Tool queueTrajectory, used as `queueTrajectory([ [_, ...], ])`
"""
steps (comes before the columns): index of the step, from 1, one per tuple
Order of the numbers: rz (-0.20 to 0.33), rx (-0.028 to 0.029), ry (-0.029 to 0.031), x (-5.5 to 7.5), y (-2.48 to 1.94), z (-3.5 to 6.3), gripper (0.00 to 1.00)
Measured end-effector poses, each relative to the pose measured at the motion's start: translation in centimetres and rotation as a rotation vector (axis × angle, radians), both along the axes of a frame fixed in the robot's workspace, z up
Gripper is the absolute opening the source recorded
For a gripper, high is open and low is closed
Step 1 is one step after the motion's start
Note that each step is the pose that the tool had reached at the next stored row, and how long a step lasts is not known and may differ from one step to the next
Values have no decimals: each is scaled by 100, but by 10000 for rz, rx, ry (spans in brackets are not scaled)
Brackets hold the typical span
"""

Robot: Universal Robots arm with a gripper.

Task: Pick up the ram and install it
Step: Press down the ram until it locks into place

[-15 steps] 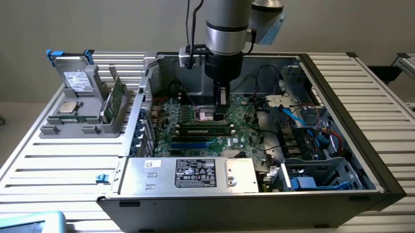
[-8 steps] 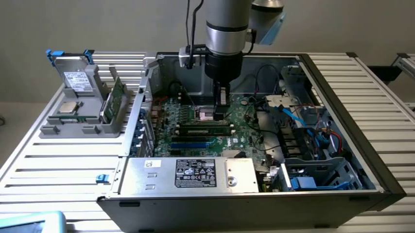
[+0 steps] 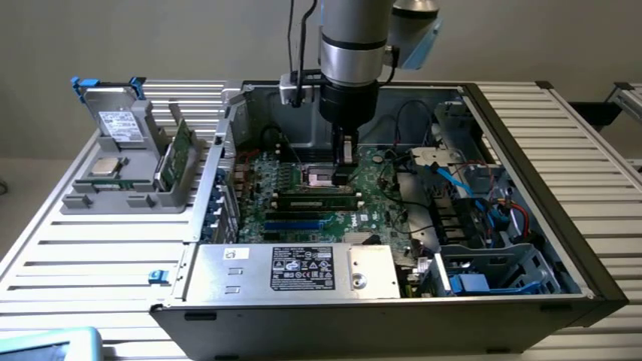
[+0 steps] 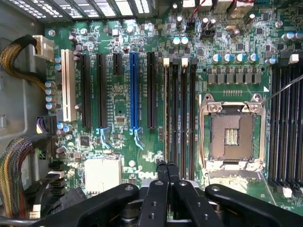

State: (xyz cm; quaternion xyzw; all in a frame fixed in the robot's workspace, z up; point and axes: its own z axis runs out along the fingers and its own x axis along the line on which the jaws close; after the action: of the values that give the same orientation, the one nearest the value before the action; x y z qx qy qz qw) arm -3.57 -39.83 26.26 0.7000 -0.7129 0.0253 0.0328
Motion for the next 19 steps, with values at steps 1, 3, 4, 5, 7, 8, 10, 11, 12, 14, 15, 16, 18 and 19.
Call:
queueTrajectory([
  [1,-2,-1,0,20,0,-9,11],
  [3,-24,-2,1,24,-2,-42,11],
  [4,-40,-1,0,24,-2,-61,11],
  [5,-55,-1,0,24,-3,-80,11],
  [7,-81,0,0,25,-5,-116,11],
  [8,-97,0,0,25,-6,-135,11],
  [10,-121,0,-3,25,-6,-171,11],
  [11,-131,0,-7,25,-6,-188,11],
  [12,-138,-1,-10,25,-6,-207,11],
  [14,-143,-1,-11,25,-6,-228,11],
  [15,-145,-1,-11,25,-6,-234,11],
  [16,-145,-4,-10,25,-6,-235,11],
  [18,-146,1,-11,25,-6,-242,11],
  [19,-146,2,-12,25,-6,-248,11],
])
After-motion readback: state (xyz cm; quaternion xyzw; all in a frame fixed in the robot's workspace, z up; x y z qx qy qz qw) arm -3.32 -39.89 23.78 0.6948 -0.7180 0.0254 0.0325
